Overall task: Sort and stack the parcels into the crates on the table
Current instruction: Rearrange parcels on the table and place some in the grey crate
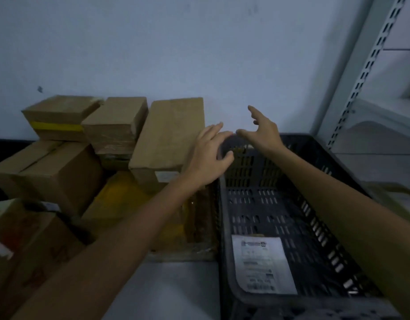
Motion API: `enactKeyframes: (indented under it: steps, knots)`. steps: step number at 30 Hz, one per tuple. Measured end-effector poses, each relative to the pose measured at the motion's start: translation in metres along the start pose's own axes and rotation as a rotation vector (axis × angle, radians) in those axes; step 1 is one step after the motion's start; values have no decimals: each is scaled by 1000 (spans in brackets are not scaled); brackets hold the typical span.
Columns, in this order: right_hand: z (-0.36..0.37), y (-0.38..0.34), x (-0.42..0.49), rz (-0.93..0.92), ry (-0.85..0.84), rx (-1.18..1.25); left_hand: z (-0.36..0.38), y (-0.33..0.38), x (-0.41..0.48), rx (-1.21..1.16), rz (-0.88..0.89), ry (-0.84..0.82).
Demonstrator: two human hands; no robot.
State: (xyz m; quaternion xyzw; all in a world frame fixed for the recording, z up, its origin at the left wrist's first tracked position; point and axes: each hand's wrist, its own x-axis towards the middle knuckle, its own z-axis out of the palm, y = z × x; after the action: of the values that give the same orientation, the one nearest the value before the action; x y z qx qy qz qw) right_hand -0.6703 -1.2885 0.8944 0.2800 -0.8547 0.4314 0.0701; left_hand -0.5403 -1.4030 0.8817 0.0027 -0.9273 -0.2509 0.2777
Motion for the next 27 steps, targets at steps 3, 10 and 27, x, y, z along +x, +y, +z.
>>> enactKeyframes:
  steps: [3,10,27]
  knots:
    - [-8,37,-27,6,-57,-71,37,18,-11,-27,-21,-156]
    - [6,133,-89,-27,-609,-381,103,28,-29,180,-181,-553]
    - [8,173,-77,407,-847,160,108,27,-29,311,-218,-571]
